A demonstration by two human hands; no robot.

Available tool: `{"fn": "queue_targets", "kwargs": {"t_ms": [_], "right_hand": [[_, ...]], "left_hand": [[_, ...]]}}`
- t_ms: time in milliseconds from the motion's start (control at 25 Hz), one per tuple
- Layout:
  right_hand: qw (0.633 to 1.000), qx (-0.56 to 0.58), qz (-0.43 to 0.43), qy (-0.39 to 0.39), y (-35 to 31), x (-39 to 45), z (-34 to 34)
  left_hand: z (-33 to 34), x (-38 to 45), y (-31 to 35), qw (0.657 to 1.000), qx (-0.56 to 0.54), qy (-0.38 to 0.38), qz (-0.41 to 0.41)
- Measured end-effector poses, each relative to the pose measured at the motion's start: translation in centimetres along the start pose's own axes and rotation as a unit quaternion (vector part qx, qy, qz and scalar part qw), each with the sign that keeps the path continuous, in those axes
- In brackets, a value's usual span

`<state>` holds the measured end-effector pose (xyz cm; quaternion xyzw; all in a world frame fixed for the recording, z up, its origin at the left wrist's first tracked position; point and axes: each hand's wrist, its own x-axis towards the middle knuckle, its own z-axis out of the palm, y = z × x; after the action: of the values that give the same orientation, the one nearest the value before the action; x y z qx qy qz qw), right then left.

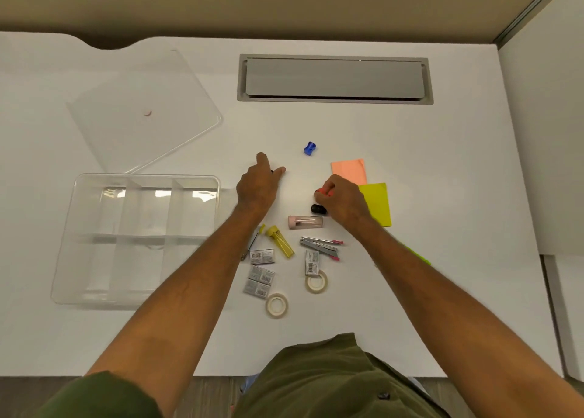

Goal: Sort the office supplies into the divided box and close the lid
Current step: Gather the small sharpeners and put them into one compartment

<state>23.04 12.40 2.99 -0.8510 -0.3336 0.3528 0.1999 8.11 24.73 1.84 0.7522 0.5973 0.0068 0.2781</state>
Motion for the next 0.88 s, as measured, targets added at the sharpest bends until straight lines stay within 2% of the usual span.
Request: {"fn": "queue_targets", "kwargs": {"t_ms": [120,200,280,360,480,680,880], "right_hand": [[0.996,0.080,-0.028,-0.003,1.0,-0.2,-1.2],[0.995,0.075,-0.057,-0.024,1.5,-0.7,-1.9],[0.992,0.015,-0.108,-0.061,1.8,-1.2,-2.6],[0.974,-0.105,-0.173,-0.106,1.9,-1.4,-2.8],[0.938,-0.214,-0.223,-0.158,2.1,-0.9,-2.4],[0.939,-0.191,-0.231,-0.167,2.4,-0.5,-2.0],[0.937,-0.185,-0.252,-0.156,3.2,-1.1,-1.5]], "left_hand": [[0.6,-0.2,0.5,0.998,0.049,0.013,0.029],[1.2,-0.4,0.6,0.996,0.063,0.048,0.049],[1.9,-1.1,0.7,0.990,0.070,0.087,0.083],[2.4,-1.2,0.6,0.987,0.072,0.115,0.085],[2.0,-1.1,0.6,0.995,0.041,0.062,0.069],[1.0,-0.8,0.2,0.998,-0.022,0.020,0.063],[0.7,-0.2,0.4,0.988,-0.152,0.012,0.014]]}}
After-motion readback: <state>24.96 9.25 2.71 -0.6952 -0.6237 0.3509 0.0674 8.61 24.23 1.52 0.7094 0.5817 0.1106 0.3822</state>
